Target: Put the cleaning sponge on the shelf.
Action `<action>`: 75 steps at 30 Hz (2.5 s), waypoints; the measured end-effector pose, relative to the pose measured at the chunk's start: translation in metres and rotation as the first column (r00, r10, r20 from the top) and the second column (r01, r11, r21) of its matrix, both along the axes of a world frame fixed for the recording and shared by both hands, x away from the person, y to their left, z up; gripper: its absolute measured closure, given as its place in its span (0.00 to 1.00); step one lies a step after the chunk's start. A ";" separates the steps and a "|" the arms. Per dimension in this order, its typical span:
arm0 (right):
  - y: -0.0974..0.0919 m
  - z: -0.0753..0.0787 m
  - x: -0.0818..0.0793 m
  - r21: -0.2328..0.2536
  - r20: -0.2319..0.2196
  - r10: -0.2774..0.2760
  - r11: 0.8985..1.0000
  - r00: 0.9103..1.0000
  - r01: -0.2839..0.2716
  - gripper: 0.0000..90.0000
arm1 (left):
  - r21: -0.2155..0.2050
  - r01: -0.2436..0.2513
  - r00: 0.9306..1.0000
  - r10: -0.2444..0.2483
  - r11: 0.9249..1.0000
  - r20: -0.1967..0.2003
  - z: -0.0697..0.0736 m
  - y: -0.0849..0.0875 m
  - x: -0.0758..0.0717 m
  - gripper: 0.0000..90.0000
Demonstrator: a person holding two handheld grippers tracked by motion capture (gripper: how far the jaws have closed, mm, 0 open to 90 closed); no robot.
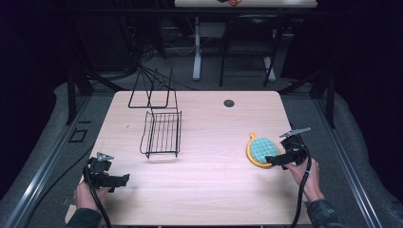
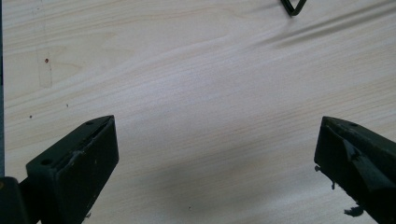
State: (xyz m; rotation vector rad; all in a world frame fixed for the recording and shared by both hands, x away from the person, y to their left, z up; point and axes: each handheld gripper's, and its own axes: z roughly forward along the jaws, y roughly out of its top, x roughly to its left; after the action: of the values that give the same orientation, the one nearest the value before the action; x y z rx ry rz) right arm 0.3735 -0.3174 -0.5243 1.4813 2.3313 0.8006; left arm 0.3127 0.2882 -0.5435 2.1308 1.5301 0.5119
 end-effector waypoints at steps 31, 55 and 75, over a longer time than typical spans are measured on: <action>0.000 -0.021 0.023 0.030 -0.085 -0.088 0.995 0.992 0.091 0.67 | 0.000 0.021 1.000 -0.021 1.000 -0.020 -0.003 -0.002 0.002 0.00; 0.005 -0.019 0.016 0.025 -0.019 -0.136 0.990 0.990 0.137 0.97 | 0.005 0.027 0.999 -0.027 1.000 -0.025 -0.003 -0.003 0.002 0.00; 0.010 0.013 0.006 0.106 0.085 -0.111 0.989 0.990 0.102 0.98 | 0.002 0.024 0.999 -0.024 1.000 -0.024 -0.003 -0.002 0.002 0.00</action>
State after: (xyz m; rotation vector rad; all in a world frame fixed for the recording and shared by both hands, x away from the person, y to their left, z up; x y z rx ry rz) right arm 0.3794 -0.3074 -0.5117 1.5620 2.1548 0.9497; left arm 0.3150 0.2860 -0.5463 2.1621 1.5154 0.4820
